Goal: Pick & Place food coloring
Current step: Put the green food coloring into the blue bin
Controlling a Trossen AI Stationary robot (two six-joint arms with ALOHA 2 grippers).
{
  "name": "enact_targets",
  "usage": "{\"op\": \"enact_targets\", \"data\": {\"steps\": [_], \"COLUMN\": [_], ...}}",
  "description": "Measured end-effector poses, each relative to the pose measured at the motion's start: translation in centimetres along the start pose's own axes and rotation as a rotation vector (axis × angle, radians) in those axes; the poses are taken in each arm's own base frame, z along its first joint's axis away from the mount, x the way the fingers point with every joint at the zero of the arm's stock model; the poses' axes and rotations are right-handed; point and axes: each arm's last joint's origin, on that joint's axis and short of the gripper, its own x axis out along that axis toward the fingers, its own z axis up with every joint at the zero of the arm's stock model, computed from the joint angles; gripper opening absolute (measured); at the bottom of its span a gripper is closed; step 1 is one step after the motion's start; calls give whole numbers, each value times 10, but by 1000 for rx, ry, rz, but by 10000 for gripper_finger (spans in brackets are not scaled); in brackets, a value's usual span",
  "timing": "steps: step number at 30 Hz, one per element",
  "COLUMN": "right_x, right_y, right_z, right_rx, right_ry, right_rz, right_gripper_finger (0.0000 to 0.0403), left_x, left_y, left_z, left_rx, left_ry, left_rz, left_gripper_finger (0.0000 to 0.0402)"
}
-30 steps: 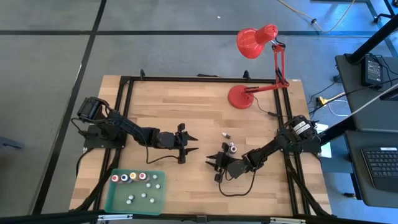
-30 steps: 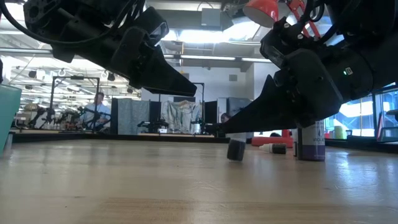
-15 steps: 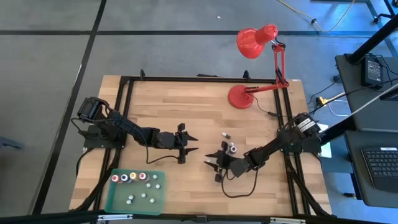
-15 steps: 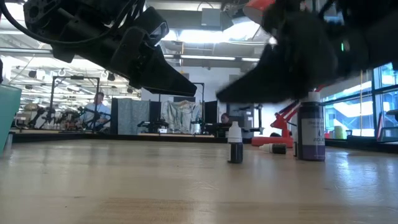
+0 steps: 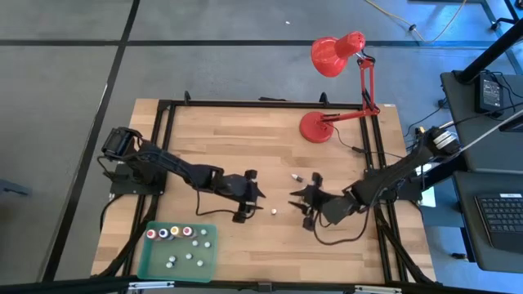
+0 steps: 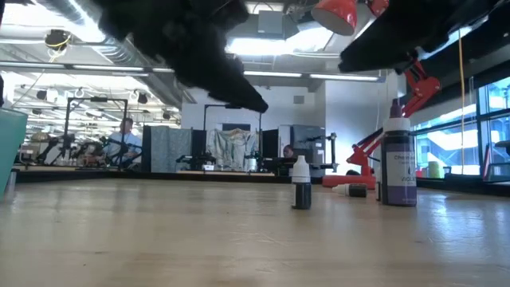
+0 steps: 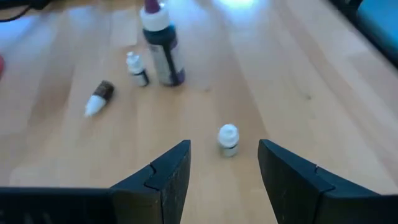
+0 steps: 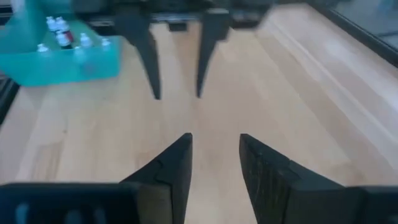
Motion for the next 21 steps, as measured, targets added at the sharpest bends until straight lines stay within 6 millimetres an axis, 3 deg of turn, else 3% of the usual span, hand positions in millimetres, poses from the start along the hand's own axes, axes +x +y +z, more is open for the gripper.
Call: {"op": "enact_targets", "data": {"steps": [5, 8, 21], "right_x": [-9, -7, -2], "right_y": [-10, -13, -22], "right_z": [6, 6, 6], "right_rx": [2, -19, -21], "right_ry": [3, 7, 42], "right_rz": [-41, -57, -90], "right_gripper_finger": [134, 134, 134], "left_x": [-4, -1, 43], "left_y": [-3, -4, -7], "left_z": [27, 33, 10], "left_rx": [52, 66, 61], "left_ry": [2, -23, -22], "left_rz": [26, 37, 66], "left_gripper_finger": [182, 183, 183]}}
